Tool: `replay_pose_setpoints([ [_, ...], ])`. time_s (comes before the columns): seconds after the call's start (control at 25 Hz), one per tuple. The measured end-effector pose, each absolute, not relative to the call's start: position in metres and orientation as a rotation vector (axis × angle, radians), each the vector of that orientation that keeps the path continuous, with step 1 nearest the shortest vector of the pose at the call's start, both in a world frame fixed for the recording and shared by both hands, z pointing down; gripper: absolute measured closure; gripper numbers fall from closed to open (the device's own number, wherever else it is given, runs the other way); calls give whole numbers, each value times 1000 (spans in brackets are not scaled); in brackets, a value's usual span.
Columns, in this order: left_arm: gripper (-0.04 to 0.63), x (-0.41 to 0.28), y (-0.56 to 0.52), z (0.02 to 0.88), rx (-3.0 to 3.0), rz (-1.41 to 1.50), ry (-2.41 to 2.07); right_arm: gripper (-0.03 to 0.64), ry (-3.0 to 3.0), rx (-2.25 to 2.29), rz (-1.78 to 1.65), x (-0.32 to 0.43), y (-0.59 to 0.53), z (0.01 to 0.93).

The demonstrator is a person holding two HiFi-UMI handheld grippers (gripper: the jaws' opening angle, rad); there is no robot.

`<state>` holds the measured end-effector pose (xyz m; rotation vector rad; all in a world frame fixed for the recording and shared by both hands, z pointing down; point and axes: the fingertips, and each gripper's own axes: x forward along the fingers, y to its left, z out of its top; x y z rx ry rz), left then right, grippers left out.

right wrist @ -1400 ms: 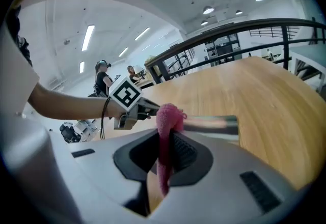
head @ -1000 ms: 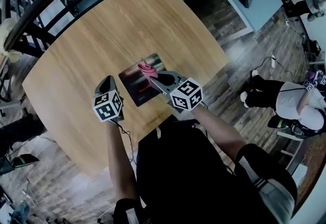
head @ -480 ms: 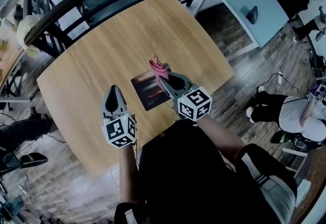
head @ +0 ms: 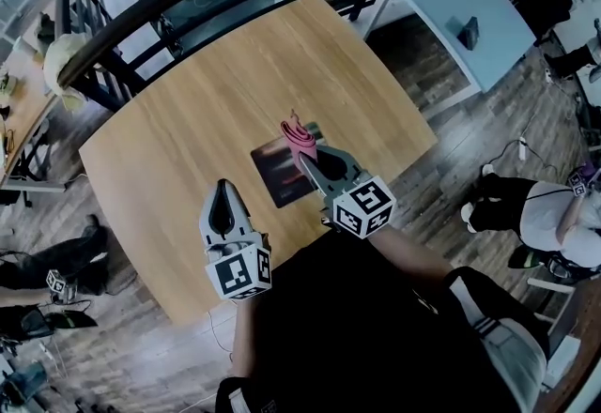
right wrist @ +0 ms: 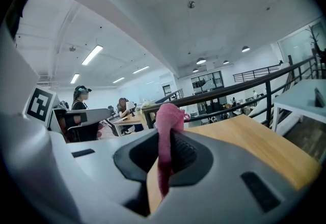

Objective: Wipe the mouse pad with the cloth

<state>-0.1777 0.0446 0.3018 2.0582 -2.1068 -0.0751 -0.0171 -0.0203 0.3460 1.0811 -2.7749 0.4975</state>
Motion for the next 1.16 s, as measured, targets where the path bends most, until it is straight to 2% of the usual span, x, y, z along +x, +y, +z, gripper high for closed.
replay_pose_setpoints([
  [1.16, 569, -173, 44, 304, 2068, -79, -2120, 563, -2792, 1063, 474, -17, -10, 348],
])
